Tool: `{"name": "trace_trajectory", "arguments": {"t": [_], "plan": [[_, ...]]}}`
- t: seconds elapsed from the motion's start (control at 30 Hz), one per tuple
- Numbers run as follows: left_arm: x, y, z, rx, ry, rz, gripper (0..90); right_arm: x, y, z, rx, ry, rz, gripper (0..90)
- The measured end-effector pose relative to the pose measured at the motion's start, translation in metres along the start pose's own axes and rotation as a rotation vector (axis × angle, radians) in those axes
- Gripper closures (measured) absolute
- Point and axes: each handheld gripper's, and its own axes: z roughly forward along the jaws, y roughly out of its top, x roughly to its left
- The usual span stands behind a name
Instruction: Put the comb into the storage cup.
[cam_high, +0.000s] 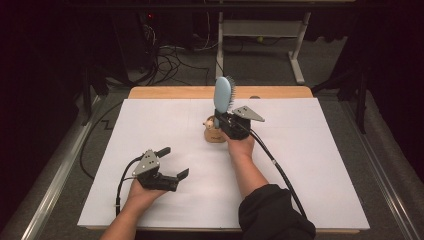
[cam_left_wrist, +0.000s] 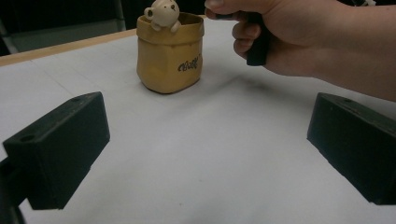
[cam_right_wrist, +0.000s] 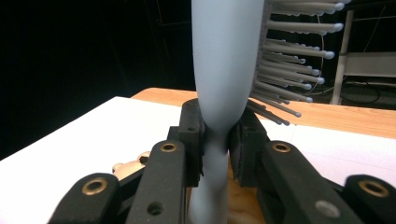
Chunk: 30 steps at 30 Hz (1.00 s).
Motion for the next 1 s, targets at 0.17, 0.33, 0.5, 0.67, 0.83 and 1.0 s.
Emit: {"name": "trace_trajectory", "arguments": {"t": [0.17, 0.33, 0.5, 0.67, 0.83, 1.0], "plan": [[-0.0007, -0.0007, 0.0014, 0.009, -0.007, 0.009, 0.0, -0.002, 0.0005, -0.0004, 0.003, -0.009, 0.005, 76.5], [0.0002, -0.0009, 0.0013, 0.01, -0.008, 0.006, 0.0, -0.0037, 0.0005, -0.0012, 0.007, -0.016, 0.005, 74.8], [-0.0003, -0.001, 0.0017, 0.012, -0.009, 0.007, 0.0, -0.005, 0.0004, -0.0019, 0.01, -0.023, 0.001, 73.3], [-0.0003, -0.0012, 0.0017, 0.014, -0.011, 0.006, 0.0, -0.006, 0.0004, -0.0024, 0.013, -0.027, -0.011, 72.2], [-0.0005, -0.0015, 0.0023, 0.019, -0.014, 0.007, 0.0, -0.0071, 0.0005, -0.0035, 0.019, -0.035, -0.022, 71.3], [-0.0011, -0.0021, 0.0035, 0.025, -0.023, 0.008, 0.0, -0.0099, 0.0011, -0.0046, 0.033, -0.05, -0.031, 70.7]]}}
